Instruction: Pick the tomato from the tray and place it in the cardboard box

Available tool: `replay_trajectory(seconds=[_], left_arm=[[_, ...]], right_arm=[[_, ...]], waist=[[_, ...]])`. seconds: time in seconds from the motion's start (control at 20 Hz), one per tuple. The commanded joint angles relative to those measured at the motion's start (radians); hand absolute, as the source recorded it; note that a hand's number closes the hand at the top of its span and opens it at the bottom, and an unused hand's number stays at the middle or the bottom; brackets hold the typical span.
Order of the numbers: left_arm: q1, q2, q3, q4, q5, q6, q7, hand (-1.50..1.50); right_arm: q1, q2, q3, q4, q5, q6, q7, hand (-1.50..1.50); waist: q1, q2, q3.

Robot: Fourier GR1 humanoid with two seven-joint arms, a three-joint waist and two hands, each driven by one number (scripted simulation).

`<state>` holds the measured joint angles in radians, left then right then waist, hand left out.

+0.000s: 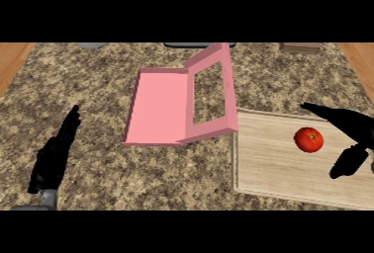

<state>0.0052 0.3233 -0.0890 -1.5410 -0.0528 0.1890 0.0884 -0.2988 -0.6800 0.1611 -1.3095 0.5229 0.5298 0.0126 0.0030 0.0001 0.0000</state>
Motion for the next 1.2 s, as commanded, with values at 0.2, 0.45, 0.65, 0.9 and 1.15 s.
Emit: replay_trajectory(seconds=[0.2,0.45,0.65,0.9,1.15], left_arm=[[0.041,-0.054,0.026,-0.006,-0.046,-0.032,-0.019,0.0],[0.044,-0.059,0.056,-0.006,-0.078,-0.057,-0.037,0.0],[-0.007,-0.041,0.089,-0.01,-0.052,-0.112,0.019,0.0],[0.032,-0.095,0.07,-0.093,-0.104,-0.085,0.061,0.0],[-0.044,-0.102,0.101,-0.01,-0.114,-0.108,0.05,0.0]], right_arm=[[0.027,0.041,-0.074,0.014,0.092,0.031,-0.067,-1.5],[0.038,0.08,-0.104,0.01,0.136,0.031,-0.091,-1.5],[0.045,0.1,-0.111,0.096,0.188,-0.029,-0.144,-1.5],[0.025,0.152,-0.104,0.095,0.25,-0.014,-0.127,-1.5],[0.048,0.19,-0.092,0.064,0.298,-0.008,-0.091,-1.5]], waist=[[-0.001,-0.001,0.0],[-0.002,-0.001,0.0],[-0.002,0.0,0.0],[0.001,0.0,0.0],[-0.004,-0.001,0.0]])
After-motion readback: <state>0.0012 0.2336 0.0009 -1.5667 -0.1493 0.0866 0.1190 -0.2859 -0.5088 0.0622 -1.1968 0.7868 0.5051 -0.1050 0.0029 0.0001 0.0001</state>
